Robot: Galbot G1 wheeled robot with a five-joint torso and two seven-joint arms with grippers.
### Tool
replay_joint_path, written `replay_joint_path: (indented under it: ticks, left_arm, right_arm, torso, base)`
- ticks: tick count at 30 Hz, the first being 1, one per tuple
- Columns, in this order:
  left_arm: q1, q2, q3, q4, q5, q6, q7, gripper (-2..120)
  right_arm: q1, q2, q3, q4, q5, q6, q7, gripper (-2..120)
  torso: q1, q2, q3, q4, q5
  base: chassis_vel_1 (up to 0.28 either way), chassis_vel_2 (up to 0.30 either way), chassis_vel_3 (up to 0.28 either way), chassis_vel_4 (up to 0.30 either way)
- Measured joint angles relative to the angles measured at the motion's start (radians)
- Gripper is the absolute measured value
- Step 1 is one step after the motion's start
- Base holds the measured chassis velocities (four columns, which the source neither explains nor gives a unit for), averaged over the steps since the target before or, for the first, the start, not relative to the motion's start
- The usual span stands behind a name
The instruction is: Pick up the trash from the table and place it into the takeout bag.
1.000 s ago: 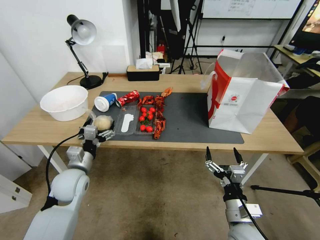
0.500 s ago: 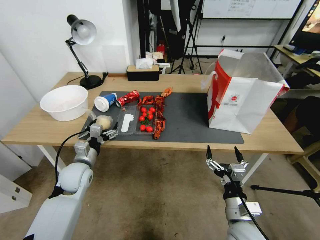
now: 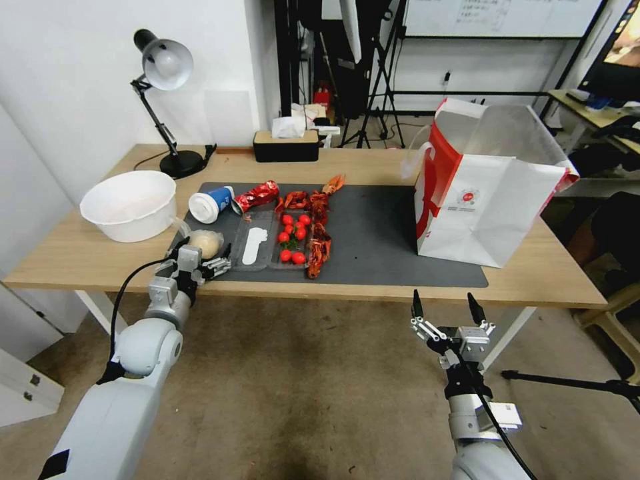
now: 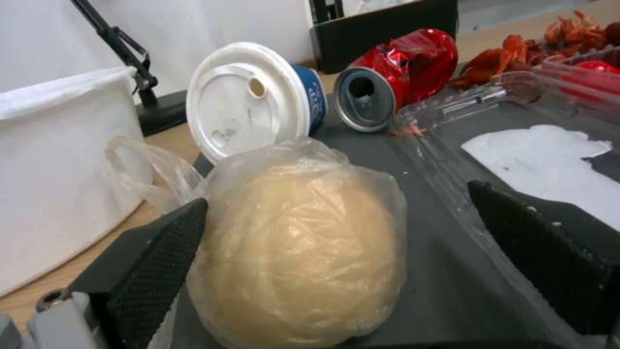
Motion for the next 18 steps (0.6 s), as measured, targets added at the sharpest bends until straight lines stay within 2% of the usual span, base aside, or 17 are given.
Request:
replay_joint_path:
  ticks: [2,7,9,11,13,15,18]
  left_arm:
    - [-0.001,0.004,0.001,0.004,0.001,0.001,0.000,99]
    - [-0.008,0.013,0.001,0.019,0.002,0.003,0.000,87]
    - [-0.013,0.018,0.001,0.028,0.002,0.003,0.000,76]
    - [-0.014,0.019,0.001,0.030,0.002,0.003,0.000,73]
    - [-0.016,0.022,0.001,0.035,0.002,0.003,0.000,62]
    - [-0.016,0.023,0.000,0.036,0.002,0.003,0.000,59]
    - [-0.017,0.027,-0.002,0.039,0.003,0.003,0.004,42]
  right_arm:
    - [0.000,0.000,0.000,0.000,0.000,0.000,0.000,100]
    - [0.001,0.001,0.000,0.000,0.000,-0.001,0.001,100]
    - [0.001,0.002,-0.002,0.000,-0.001,-0.001,0.001,100]
    - [0.001,0.002,-0.002,0.000,-0.001,-0.001,0.001,100]
    - [0.002,0.003,-0.002,-0.002,-0.002,-0.001,0.001,99]
    - [0.003,0.003,-0.002,-0.002,-0.002,-0.002,0.001,99]
    - [0.005,0.003,-0.003,-0.002,-0.002,-0.003,0.001,98]
  torso:
    - [0.000,0.000,0.000,0.0000,0.0000]
    - [0.000,0.000,0.000,0.0000,0.0000]
    - [0.000,0.000,0.000,0.0000,-0.0001]
    - [0.000,0.000,0.000,0.0000,0.0000]
    - [0.000,0.000,0.000,-0.0001,0.0000]
    - [0.000,0.000,0.000,-0.0001,0.0000]
    - [0.000,0.000,0.000,0.0000,0.0000]
  base:
    - [0.000,0.000,0.000,0.000]
    - [0.000,0.000,0.000,0.000]
    - [0.000,0.000,0.000,0.000]
    - [0.000,0.000,0.000,0.000]
    - [0.000,0.000,0.000,0.000]
    - [0.000,0.000,0.000,0.000]
    - [0.000,0.000,0.000,0.000]
